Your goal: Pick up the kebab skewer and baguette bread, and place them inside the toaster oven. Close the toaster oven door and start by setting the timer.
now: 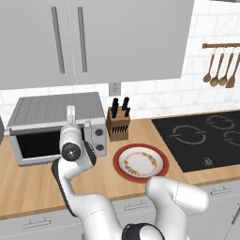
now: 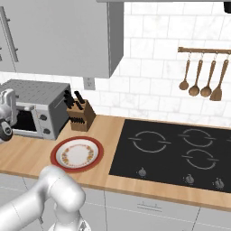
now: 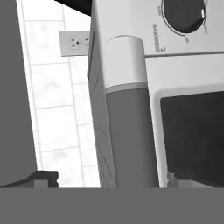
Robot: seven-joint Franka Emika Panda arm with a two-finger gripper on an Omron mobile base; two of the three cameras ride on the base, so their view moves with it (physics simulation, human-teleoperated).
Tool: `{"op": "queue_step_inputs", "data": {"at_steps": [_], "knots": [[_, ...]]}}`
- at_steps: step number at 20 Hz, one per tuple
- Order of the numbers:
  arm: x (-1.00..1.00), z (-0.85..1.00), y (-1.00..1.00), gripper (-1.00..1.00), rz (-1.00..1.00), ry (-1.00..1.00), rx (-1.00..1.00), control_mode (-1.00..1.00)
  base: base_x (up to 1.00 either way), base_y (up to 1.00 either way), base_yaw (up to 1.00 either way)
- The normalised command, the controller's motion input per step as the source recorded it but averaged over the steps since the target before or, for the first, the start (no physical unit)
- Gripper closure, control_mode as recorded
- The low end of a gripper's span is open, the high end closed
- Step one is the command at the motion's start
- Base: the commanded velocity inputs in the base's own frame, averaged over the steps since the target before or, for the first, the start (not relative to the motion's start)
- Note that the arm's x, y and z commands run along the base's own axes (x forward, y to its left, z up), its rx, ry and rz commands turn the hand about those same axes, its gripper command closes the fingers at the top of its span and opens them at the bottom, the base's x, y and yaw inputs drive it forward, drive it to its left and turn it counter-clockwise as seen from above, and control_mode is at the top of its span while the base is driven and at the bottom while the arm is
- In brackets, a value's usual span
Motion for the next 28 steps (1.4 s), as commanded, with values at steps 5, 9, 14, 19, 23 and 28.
{"op": "queue_step_inputs", "data": {"at_steps": [5,9,14,19,23,28], "knots": [[-0.02,-0.05,0.13,-1.00,-0.09,0.06,0.08,-1.00,0.00,0.00,0.00],[-0.13,-0.31,0.03,-1.00,-0.11,0.08,0.07,-1.00,0.00,0.00,0.00],[-0.11,-0.22,0.14,-1.00,-0.11,0.03,0.08,-1.00,0.00,0.00,0.00],[-0.16,-0.02,0.29,-1.00,-0.09,0.00,0.10,-1.00,0.00,0.00,0.00],[-0.48,-0.11,0.41,-1.00,-0.11,0.00,0.09,-1.00,0.00,0.00,0.00],[-0.51,-0.02,0.41,-1.00,-0.11,0.00,0.11,-1.00,0.00,0.00,0.00]]}}
